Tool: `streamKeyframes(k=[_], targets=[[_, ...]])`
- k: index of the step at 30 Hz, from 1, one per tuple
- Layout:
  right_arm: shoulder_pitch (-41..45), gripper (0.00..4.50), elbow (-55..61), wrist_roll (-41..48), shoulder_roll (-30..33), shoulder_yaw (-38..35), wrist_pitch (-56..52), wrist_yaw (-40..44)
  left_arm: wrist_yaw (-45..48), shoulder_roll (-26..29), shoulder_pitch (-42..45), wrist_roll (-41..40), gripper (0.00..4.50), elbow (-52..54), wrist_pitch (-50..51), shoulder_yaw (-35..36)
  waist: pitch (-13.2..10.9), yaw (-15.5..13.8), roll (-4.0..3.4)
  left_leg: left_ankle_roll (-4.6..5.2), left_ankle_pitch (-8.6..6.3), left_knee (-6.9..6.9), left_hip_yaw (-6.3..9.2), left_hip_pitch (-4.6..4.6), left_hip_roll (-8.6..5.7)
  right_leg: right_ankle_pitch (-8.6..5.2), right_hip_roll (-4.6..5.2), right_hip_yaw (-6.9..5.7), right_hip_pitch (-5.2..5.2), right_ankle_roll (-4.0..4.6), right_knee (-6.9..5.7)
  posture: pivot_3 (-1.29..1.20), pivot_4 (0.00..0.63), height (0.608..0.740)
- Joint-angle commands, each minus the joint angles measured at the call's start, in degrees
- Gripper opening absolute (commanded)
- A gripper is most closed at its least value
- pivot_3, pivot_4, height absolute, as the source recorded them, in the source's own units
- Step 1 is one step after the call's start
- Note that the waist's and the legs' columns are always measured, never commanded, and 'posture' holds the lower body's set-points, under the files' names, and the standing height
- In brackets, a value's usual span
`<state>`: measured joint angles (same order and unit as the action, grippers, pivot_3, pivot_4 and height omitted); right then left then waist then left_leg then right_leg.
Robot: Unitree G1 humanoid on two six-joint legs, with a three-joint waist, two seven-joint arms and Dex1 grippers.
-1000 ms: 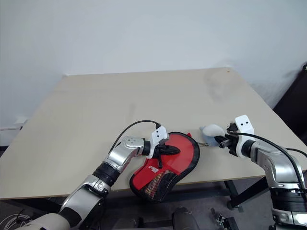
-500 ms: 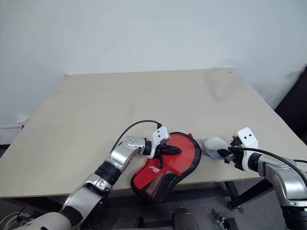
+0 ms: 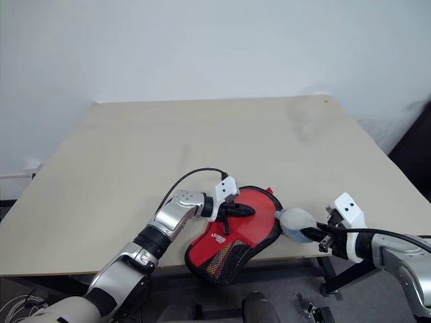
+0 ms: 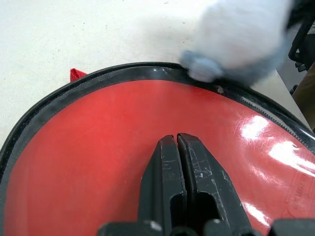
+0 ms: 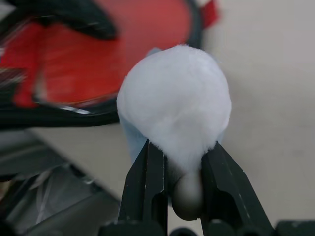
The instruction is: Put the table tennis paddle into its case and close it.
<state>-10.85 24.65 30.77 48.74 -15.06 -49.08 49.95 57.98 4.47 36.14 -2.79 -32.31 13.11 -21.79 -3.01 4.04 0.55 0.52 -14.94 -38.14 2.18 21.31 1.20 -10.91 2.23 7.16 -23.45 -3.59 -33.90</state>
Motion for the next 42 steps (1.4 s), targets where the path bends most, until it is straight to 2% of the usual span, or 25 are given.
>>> streamKeyframes(k=[1,16,30,42], targets=[[-1.52,0.40,4.57,3.30,1.18,-0.38,-0.54,2.51,-0.14,-0.03,-0.18,1.18,0.00,-1.30,0.49,-0.78,0.00,0.00,0.02,0.00,0.00,-0.01,0.00,0.00,0.00,0.00,0.00,0.00,0.00,0.00,0.00,0.00,0.000,0.740],[-8.39,0.40,10.48,8.60,0.99,1.17,-0.82,5.95,-0.05,-0.04,-0.15,1.26,0.00,-1.33,0.64,-0.76,0.00,-0.02,0.12,0.00,-0.01,0.00,0.01,0.00,0.00,0.00,0.00,0.00,0.02,0.00,0.00,0.00,0.000,0.740],[-10.61,0.40,13.55,10.86,2.60,7.29,0.19,8.86,-0.15,-0.20,0.04,1.36,0.00,-1.84,0.53,-0.68,0.06,-0.05,0.22,0.00,-0.01,-0.02,0.03,-0.01,0.01,0.00,0.00,-0.01,0.05,0.00,-0.01,0.00,0.000,0.740],[-10.33,0.40,8.64,9.12,1.87,13.48,5.82,12.25,-0.32,0.14,-0.65,1.34,0.00,-0.96,0.97,-0.65,0.09,-0.14,0.36,0.00,-0.01,-0.02,0.03,-0.01,0.01,0.00,0.00,-0.01,0.08,-0.01,-0.01,0.00,0.000,0.740]])
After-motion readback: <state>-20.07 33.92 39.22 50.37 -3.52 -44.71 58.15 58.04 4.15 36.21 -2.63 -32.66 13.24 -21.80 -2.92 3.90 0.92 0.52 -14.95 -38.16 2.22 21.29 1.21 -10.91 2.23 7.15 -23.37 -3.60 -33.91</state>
